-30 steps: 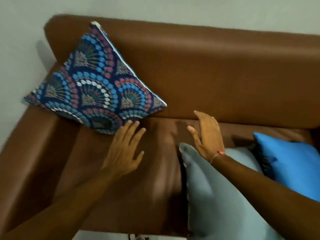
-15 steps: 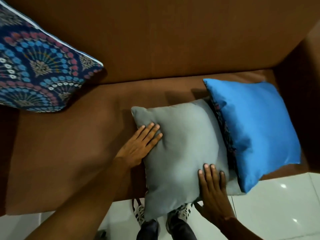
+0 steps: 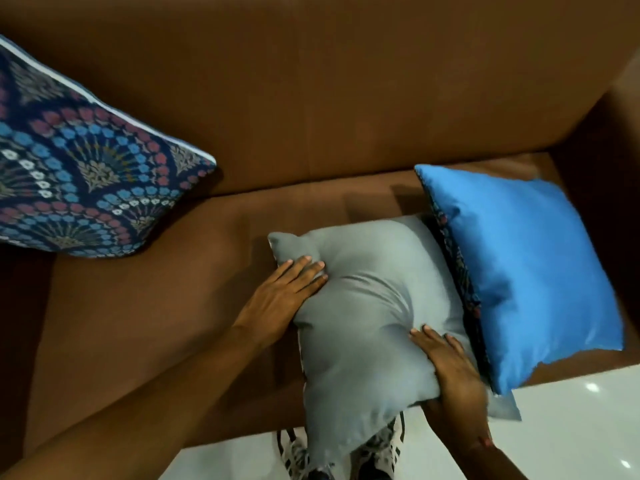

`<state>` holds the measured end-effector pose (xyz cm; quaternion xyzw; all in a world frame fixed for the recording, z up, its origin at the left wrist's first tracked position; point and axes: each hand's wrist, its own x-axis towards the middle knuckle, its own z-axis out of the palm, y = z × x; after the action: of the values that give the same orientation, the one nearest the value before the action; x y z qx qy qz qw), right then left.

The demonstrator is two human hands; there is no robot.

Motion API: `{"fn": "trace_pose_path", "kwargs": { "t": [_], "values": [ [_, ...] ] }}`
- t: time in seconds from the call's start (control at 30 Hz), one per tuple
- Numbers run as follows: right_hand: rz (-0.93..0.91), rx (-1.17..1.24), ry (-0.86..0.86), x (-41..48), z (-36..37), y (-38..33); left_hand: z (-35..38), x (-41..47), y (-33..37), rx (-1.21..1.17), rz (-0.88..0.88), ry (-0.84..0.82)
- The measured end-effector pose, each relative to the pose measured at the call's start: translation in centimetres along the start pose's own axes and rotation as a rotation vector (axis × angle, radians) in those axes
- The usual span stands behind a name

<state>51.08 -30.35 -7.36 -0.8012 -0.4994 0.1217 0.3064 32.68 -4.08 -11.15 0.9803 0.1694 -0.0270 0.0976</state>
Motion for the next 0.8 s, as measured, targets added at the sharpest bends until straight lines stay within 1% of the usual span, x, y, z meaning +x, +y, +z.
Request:
{"fn": "trace_pose_path", "kwargs": {
  "t": [0.1,0.17,0.2,0.27,0.33,0.37,0.43,0.47,0.57,0.67,0.73,0.8],
  "values": [
    [0.019,0.133,0.104,4.5,-3.3,-2.8,-4.7,0.4,-2.2,-0.237,-0.076,0.137],
    [0.019,0.102,0.179,8.0,-5.0,-4.6,-8.7,0.3,-3.8,-0.384,-0.175,0.157],
    [0.007,0.061,0.216,10.0,-5.7,-5.6,-10.8,0.2,-4.6,-0.37,-0.206,0.188],
    [-0.033,0.029,0.25,14.4,-6.6,-7.4,-14.4,0.1,-5.8,-0.348,-0.217,0.363],
    [-0.066,0.06,0.249,18.7,-7.1,-8.9,-17.7,0.9,-6.8,-0.456,-0.279,0.457],
    [-0.079,0.069,0.246,20.9,-7.2,-9.4,-19.1,1.5,-7.6,-0.459,-0.321,0.484],
    [-0.075,0.07,0.234,25.0,-6.8,-9.9,-21.0,3.3,-9.4,-0.38,-0.364,0.515],
    [-0.073,0.061,0.226,26.7,-6.4,-10.0,-21.7,4.1,-10.4,-0.335,-0.357,0.518],
    [-0.089,0.022,0.171,32.0,-5.0,-10.3,-23.2,5.6,-13.2,-0.265,-0.42,0.498],
    [-0.03,-0.035,0.149,37.1,-3.3,-10.9,-22.3,6.5,-14.7,-0.224,-0.464,0.539],
    [0.034,-0.023,0.153,39.6,-2.2,-11.1,-21.0,7.3,-15.2,-0.244,-0.519,0.555],
    [0.087,-0.044,0.12,40.4,-0.9,-10.4,-19.5,8.3,-15.6,-0.285,-0.577,0.534]
  ]
}}
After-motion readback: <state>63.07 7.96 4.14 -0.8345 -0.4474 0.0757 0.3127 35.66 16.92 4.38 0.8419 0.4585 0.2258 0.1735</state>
